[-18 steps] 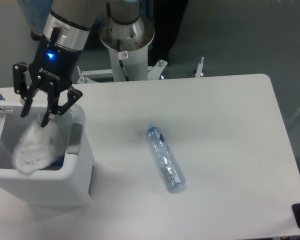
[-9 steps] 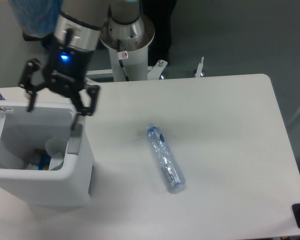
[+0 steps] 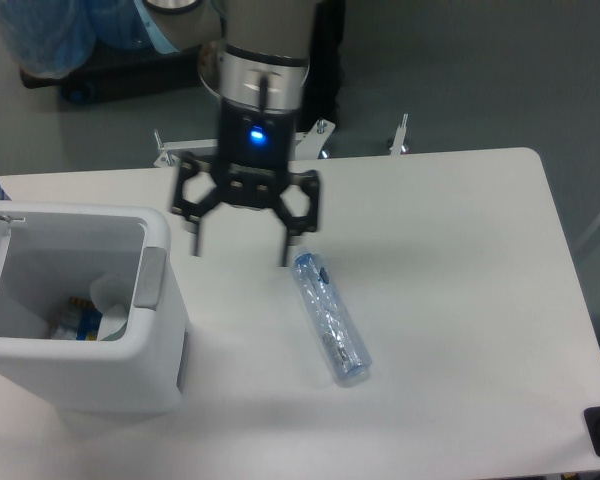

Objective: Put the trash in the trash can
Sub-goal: 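Move the open gripper over the clear plastic bottle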

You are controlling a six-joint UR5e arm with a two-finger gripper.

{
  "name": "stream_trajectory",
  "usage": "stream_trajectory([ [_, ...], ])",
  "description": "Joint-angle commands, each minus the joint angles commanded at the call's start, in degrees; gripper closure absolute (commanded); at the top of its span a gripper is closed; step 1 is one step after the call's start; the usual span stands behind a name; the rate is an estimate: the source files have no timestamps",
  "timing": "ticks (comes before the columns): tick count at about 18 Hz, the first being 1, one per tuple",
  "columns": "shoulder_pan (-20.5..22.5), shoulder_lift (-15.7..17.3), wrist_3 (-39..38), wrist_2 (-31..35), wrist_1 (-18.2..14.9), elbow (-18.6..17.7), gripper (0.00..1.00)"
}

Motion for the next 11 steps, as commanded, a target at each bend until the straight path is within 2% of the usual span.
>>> stream_trajectory([
  [6,0.7,-5.3,0.8,6.4,0.1,2.0,0.0],
  [11,0.7,-9.6,0.8,7.0,0.2,3.3,0.0],
])
